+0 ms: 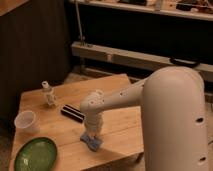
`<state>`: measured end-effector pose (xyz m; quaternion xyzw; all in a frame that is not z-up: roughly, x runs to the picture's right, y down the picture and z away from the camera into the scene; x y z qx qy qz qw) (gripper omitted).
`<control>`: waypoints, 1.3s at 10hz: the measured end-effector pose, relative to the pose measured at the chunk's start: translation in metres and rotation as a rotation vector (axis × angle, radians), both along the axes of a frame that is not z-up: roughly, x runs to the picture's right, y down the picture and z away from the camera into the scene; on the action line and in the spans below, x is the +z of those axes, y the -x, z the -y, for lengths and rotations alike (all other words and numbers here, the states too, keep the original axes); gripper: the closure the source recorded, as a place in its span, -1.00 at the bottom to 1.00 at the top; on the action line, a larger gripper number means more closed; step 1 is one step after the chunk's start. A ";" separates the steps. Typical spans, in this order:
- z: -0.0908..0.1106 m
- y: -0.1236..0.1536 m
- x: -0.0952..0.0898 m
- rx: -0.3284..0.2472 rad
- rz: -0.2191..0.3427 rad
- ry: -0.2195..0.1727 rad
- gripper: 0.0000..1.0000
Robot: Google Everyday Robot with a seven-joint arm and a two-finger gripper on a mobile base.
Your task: Wipe the white sponge on the table
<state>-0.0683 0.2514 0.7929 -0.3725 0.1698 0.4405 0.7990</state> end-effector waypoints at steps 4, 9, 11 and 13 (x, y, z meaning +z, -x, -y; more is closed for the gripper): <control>0.007 -0.006 0.004 0.008 -0.032 -0.004 1.00; 0.063 -0.041 0.036 0.028 -0.154 -0.069 1.00; 0.062 -0.048 0.041 0.030 -0.192 -0.061 1.00; 0.055 -0.070 0.040 0.029 -0.234 -0.053 1.00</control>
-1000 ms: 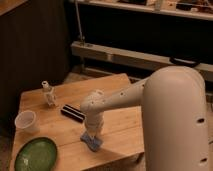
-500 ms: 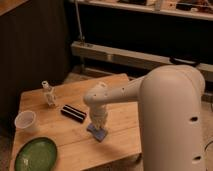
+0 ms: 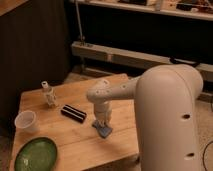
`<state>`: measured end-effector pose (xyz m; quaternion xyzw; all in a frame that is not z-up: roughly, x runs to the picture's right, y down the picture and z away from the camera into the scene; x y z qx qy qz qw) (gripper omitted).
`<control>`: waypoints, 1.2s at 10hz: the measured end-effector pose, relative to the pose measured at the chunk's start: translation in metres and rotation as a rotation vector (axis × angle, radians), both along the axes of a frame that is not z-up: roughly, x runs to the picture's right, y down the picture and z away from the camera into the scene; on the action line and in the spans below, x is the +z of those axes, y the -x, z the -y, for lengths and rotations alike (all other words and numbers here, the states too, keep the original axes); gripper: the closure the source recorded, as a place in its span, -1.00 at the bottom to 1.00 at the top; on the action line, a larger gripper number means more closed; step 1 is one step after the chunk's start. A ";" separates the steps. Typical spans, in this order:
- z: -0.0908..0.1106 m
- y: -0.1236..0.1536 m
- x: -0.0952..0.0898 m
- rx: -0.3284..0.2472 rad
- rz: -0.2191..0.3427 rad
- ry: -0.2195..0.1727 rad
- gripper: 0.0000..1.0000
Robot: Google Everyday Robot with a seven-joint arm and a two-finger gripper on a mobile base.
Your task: Wipe the white sponge on the table
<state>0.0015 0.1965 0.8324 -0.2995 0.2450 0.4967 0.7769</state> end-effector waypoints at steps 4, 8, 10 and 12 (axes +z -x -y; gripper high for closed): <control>-0.012 -0.056 -0.027 0.029 -0.061 -0.017 1.00; -0.057 -0.048 -0.066 -0.007 -0.043 0.010 1.00; -0.089 -0.023 -0.077 -0.047 0.001 0.034 1.00; -0.099 0.002 -0.083 -0.072 0.045 0.031 1.00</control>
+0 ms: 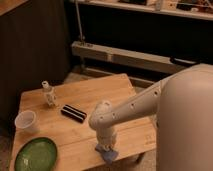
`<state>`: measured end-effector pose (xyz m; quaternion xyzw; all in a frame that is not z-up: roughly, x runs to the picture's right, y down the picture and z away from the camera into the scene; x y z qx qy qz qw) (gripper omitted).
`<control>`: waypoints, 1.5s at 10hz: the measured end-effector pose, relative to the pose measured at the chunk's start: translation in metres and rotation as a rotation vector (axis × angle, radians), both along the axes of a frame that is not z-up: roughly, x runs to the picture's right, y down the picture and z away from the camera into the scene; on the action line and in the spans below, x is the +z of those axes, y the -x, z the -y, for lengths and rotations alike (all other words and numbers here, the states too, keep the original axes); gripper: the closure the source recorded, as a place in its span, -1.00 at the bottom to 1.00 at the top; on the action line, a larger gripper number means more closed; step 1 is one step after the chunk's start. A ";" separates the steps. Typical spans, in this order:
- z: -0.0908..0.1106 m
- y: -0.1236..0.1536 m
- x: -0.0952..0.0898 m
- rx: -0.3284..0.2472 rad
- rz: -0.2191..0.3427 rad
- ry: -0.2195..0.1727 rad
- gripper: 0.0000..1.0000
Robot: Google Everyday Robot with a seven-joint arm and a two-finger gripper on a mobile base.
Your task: Wipe the white sponge on the table
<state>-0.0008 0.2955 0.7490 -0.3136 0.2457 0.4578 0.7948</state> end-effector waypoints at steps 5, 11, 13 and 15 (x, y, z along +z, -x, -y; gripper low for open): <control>0.035 0.064 0.008 -0.017 0.100 -0.050 1.00; 0.064 0.061 0.062 -0.041 0.041 -0.069 1.00; 0.066 0.062 0.060 -0.039 0.043 -0.069 1.00; 0.068 0.060 0.062 -0.039 0.038 -0.073 1.00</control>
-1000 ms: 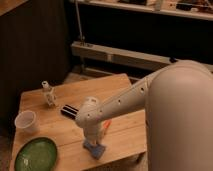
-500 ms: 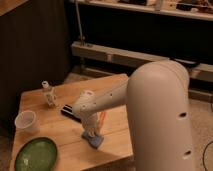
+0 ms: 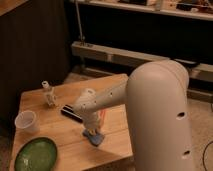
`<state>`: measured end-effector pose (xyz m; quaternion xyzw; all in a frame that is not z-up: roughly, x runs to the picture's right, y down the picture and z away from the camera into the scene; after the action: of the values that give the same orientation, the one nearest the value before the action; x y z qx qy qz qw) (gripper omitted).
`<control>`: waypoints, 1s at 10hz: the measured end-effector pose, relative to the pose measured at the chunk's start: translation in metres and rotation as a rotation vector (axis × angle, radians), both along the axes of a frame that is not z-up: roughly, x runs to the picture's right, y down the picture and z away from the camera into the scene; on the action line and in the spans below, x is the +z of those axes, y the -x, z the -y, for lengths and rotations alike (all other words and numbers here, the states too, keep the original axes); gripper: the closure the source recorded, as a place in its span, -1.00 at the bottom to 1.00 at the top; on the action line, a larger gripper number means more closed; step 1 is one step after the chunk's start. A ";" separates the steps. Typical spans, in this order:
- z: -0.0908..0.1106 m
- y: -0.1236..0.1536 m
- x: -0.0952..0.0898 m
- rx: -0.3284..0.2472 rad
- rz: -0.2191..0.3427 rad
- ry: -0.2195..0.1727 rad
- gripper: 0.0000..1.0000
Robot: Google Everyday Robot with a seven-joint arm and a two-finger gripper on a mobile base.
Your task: Wipe the white sponge on the table
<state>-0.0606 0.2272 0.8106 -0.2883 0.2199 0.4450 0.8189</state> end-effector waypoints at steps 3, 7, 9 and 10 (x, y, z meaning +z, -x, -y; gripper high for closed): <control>0.030 -0.014 0.022 0.065 -0.048 -0.046 1.00; 0.050 -0.045 0.045 0.130 -0.133 -0.059 1.00; 0.051 -0.048 0.043 0.126 -0.138 -0.060 1.00; 0.051 -0.049 0.043 0.126 -0.140 -0.060 1.00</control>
<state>-0.0121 0.1764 0.8536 -0.2453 0.2445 0.5210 0.7802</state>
